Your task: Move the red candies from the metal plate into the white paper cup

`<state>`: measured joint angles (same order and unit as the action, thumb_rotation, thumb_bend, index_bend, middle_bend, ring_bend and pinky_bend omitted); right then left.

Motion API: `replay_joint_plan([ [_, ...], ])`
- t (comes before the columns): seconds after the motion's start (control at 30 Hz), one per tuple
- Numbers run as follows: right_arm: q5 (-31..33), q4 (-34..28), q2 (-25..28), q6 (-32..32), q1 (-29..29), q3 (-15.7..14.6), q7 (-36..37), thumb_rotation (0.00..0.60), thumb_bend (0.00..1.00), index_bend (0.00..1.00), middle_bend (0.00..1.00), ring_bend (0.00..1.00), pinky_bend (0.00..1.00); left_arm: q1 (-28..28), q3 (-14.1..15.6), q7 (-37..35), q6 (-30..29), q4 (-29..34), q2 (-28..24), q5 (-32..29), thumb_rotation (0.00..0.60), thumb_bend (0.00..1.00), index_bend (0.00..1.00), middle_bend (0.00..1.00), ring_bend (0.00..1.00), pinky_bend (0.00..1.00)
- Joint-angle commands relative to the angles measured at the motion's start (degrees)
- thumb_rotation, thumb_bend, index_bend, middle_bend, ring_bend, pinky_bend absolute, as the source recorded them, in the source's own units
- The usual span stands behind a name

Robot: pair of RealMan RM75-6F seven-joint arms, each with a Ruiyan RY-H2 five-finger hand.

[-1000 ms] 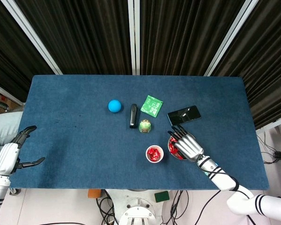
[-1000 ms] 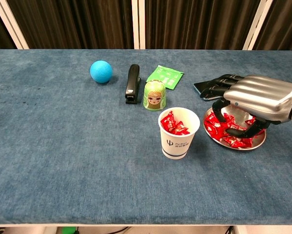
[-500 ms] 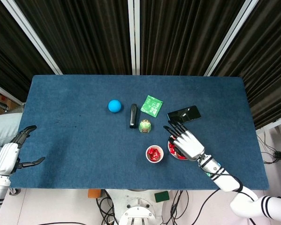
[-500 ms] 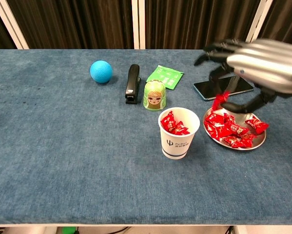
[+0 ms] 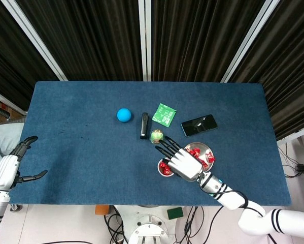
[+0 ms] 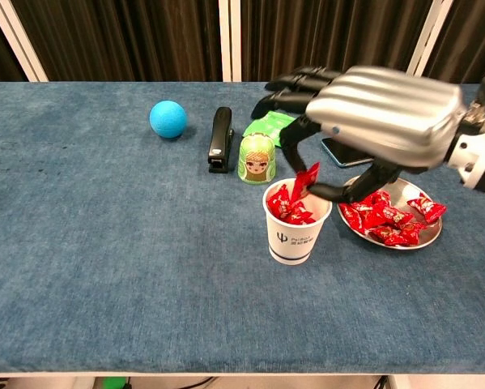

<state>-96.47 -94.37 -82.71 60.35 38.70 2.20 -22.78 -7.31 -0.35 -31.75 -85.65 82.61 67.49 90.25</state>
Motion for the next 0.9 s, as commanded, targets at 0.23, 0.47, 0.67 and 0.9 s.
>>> replay_joint_plan([
  [0.23,0.75,-0.42,-0.20,-1.27,0.66,0.01,-0.88,0.600,0.36,0.47,0.11,0.00,0.00,0.10,-0.04,-0.49,-0.27,-0.41,0.09,0.11,0.600,0.10,0.14,0.11,0.12,0.25],
  [0.47,0.32,-1.34,1.41,0.73,-0.42,-0.37,-1.03,0.600,0.36,0.44,0.10,0.00,0.00,0.08,0.00,-0.29,-0.22,-0.20,-0.04,0.21,0.600,0.10,0.14,0.11,0.12,0.25],
  [0.67,1.28,-1.44,5.47,4.12,-3.34,-1.05,-0.26,0.600,0.36,0.44,0.10,0.00,0.00,-0.04,-0.02,-0.14,-0.12,0.01,-0.07,0.30,0.600,0.10,0.14,0.11,0.12,0.25],
  [0.9,6.78,0.53,8.63,3.34,-6.37,-2.14,1.08,0.600,0.36,0.44,0.10,0.00,0.00,-0.25,0.09,0.12,0.14,0.09,0.13,0.56,0.600,0.10,0.14,0.11,0.12,0.25],
])
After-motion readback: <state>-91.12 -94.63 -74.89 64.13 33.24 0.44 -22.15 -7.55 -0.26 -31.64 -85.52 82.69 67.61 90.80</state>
